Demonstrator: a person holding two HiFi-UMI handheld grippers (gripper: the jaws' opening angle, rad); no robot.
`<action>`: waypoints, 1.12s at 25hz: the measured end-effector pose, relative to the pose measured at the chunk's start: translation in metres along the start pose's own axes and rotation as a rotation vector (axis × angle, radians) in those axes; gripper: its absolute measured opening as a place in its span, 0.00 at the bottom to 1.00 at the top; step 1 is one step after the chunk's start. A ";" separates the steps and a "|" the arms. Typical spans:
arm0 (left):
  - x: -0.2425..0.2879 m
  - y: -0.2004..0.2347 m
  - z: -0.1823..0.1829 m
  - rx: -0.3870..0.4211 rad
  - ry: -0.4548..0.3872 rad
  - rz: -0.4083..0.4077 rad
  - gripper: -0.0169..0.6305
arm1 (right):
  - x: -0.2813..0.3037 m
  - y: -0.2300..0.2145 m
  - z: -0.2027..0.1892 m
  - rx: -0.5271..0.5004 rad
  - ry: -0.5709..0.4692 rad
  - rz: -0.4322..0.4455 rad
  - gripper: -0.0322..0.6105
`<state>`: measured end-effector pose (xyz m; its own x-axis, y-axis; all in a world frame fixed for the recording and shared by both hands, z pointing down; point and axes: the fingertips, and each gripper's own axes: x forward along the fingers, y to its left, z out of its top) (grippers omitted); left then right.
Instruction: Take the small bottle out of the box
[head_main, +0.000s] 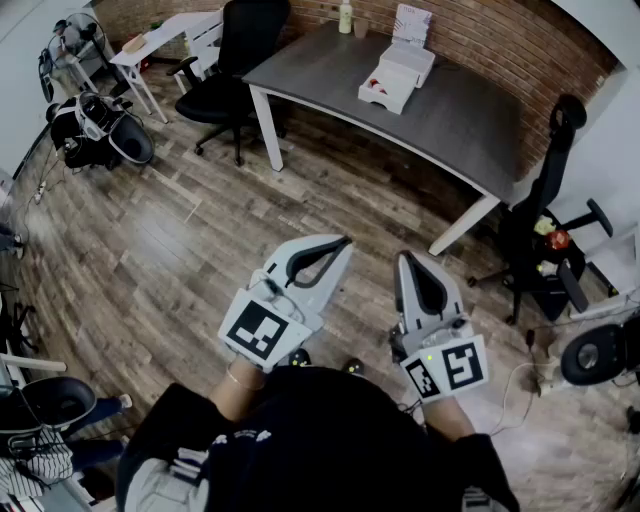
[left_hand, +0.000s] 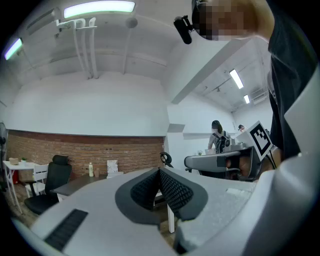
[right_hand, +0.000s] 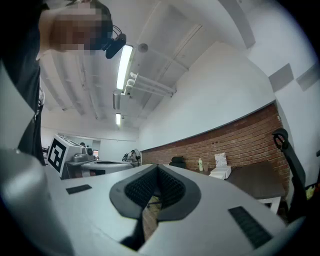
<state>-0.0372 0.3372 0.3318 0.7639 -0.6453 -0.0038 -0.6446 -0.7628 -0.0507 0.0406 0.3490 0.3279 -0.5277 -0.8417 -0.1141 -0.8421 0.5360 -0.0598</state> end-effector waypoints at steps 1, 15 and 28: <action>0.001 0.000 -0.001 0.000 0.001 0.000 0.02 | 0.000 -0.001 0.000 0.000 0.001 -0.001 0.05; 0.019 -0.013 -0.005 0.002 0.030 0.025 0.02 | -0.015 -0.034 -0.004 0.048 -0.005 -0.018 0.05; 0.051 -0.053 -0.003 0.043 0.043 0.066 0.02 | -0.052 -0.071 -0.006 0.103 -0.019 0.052 0.05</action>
<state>0.0356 0.3447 0.3368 0.7169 -0.6963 0.0346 -0.6913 -0.7164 -0.0942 0.1271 0.3547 0.3442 -0.5672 -0.8118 -0.1386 -0.7972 0.5835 -0.1549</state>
